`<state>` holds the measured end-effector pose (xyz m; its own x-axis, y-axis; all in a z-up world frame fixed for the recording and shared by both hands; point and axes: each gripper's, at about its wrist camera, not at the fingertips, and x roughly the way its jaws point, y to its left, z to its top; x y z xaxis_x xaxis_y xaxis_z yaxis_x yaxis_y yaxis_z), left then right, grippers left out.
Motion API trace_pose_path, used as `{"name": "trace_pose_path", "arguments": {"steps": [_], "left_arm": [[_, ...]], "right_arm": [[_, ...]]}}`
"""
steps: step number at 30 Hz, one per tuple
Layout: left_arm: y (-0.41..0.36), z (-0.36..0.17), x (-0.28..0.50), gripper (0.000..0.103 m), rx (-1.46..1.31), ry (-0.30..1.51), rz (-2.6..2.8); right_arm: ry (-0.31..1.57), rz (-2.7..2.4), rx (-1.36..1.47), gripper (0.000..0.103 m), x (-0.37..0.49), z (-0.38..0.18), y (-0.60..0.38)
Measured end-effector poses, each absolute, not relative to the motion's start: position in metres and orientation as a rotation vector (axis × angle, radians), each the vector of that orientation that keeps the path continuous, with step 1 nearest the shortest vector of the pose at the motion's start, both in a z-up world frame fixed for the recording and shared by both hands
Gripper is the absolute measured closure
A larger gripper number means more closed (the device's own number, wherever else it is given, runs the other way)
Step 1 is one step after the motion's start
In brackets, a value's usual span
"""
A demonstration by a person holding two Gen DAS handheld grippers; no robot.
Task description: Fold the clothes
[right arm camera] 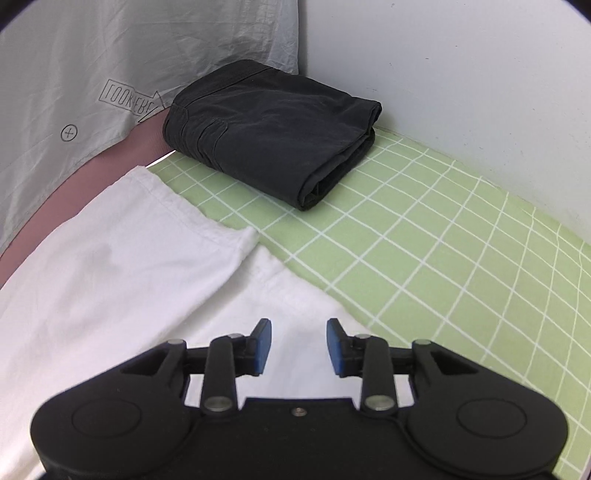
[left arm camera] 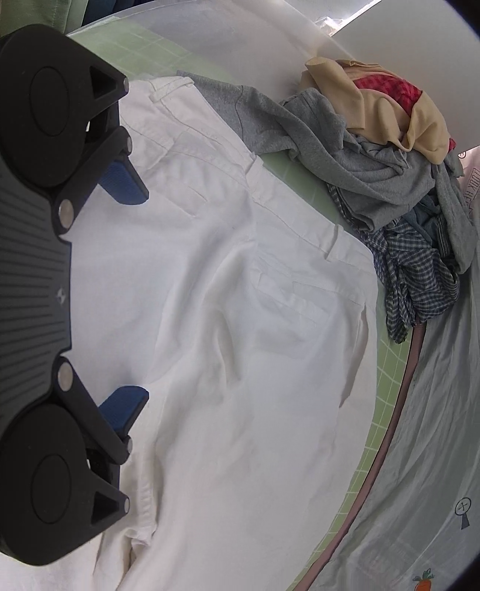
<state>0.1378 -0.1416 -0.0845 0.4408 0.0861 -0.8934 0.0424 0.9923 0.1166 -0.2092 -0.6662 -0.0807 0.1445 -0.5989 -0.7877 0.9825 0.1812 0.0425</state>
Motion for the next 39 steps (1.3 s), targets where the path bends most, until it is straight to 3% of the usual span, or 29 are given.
{"name": "trace_pose_path", "arguments": {"steps": [5, 20, 31, 39], "left_arm": [[-0.132, -0.079, 0.093, 0.0, 0.142, 1.113, 0.001], [-0.103, -0.097, -0.003, 0.0, 0.132, 1.178, 0.026], [-0.078, -0.101, 0.013, 0.0, 0.063, 1.194, 0.076], [-0.041, -0.103, 0.054, 0.0, 0.002, 1.188, 0.155]], "right_arm": [[0.814, -1.214, 0.59, 0.054, -0.226, -0.084, -0.615], [0.906, -1.085, 0.568, 0.046, -0.268, -0.101, -0.528], [0.832, -1.137, 0.74, 0.04, -0.273, -0.105, -0.516], [0.792, -1.229, 0.801, 0.029, -0.27, -0.108, -0.51]]}}
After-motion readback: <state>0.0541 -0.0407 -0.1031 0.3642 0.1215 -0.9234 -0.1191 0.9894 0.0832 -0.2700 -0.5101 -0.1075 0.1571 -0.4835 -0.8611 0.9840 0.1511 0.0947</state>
